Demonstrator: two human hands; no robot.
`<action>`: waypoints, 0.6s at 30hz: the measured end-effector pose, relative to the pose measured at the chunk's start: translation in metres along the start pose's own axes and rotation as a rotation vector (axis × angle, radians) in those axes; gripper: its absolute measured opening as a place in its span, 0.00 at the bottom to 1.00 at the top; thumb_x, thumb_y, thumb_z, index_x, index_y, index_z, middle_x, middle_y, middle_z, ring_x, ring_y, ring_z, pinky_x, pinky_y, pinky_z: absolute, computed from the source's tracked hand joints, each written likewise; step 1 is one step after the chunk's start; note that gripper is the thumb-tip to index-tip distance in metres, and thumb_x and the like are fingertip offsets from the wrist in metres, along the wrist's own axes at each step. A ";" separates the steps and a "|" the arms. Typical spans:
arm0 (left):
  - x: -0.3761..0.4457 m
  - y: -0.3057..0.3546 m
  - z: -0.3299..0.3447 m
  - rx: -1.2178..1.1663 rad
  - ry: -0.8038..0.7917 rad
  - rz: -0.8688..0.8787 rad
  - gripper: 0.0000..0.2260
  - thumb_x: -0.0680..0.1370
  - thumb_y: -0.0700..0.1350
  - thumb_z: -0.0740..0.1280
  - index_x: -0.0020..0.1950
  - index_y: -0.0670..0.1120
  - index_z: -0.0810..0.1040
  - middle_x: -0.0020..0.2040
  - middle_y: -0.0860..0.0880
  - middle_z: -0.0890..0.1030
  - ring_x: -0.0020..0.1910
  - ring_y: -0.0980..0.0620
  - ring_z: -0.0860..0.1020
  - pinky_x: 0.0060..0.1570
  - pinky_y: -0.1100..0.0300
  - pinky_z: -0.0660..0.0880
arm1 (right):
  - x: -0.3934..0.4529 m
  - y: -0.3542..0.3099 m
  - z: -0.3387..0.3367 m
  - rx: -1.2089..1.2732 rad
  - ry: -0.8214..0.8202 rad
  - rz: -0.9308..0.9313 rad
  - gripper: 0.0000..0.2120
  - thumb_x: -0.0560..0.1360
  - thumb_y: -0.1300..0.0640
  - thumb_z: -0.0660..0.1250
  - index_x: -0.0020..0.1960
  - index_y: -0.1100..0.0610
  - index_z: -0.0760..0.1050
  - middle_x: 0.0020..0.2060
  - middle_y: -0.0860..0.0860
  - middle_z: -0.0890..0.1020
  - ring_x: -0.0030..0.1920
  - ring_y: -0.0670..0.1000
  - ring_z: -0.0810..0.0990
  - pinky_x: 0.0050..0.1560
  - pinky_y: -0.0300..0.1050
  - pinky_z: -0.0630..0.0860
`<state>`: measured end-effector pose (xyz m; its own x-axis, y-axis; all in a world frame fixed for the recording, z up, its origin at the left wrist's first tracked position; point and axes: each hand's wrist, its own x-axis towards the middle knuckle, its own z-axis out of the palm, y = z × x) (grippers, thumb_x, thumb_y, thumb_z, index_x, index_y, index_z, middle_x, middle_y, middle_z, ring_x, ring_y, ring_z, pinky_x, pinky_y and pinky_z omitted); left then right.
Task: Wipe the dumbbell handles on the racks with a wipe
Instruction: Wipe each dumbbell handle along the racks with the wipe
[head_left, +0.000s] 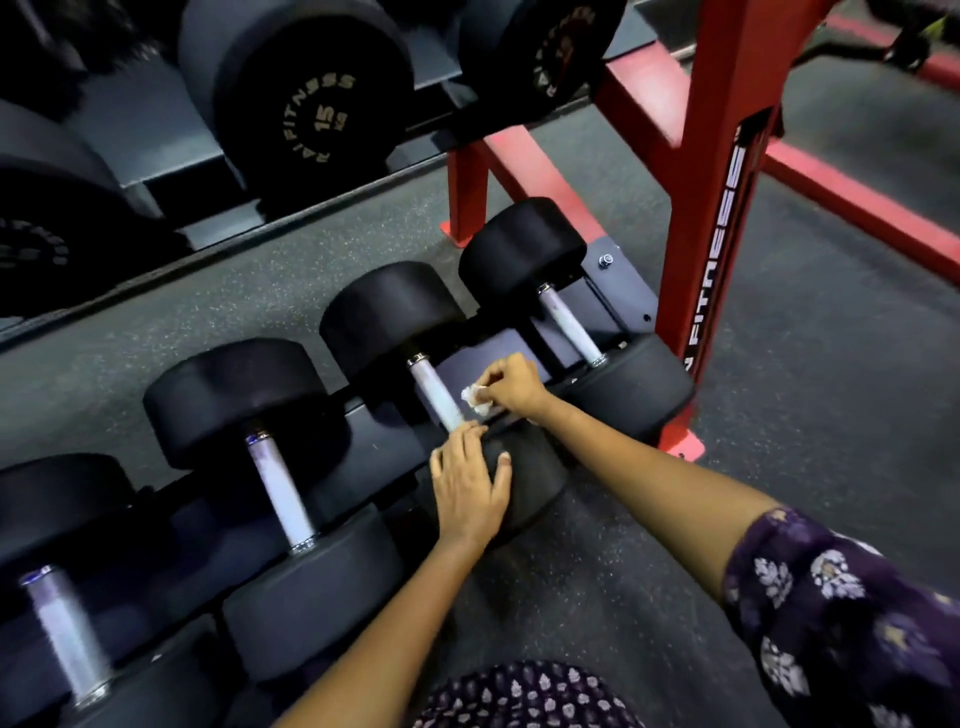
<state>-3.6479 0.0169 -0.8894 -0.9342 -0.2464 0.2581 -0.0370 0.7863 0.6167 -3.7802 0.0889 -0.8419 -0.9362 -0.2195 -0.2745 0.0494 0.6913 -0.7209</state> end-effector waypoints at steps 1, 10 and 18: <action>0.010 0.010 0.001 0.006 0.009 -0.031 0.22 0.75 0.53 0.56 0.61 0.40 0.74 0.59 0.43 0.77 0.58 0.42 0.76 0.59 0.45 0.71 | 0.001 0.001 -0.009 0.025 0.019 -0.037 0.06 0.67 0.63 0.74 0.42 0.65 0.83 0.40 0.59 0.84 0.39 0.42 0.76 0.36 0.32 0.69; 0.064 0.116 0.064 -0.104 -0.085 -0.160 0.23 0.75 0.53 0.56 0.61 0.39 0.73 0.60 0.42 0.75 0.58 0.40 0.74 0.62 0.48 0.66 | 0.031 0.047 -0.123 0.144 0.373 -0.005 0.05 0.68 0.65 0.71 0.42 0.66 0.82 0.37 0.63 0.83 0.38 0.49 0.77 0.39 0.43 0.72; 0.089 0.131 0.134 -0.187 -0.094 -0.288 0.20 0.81 0.52 0.58 0.66 0.40 0.72 0.64 0.42 0.74 0.63 0.42 0.73 0.65 0.51 0.66 | 0.075 0.076 -0.143 0.000 0.216 0.025 0.04 0.67 0.66 0.69 0.42 0.64 0.81 0.38 0.58 0.83 0.38 0.48 0.76 0.31 0.35 0.67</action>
<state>-3.7832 0.1738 -0.8853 -0.9238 -0.3826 -0.0107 -0.2463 0.5729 0.7817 -3.8961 0.2236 -0.8266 -0.9875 -0.0503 -0.1496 0.0731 0.6945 -0.7157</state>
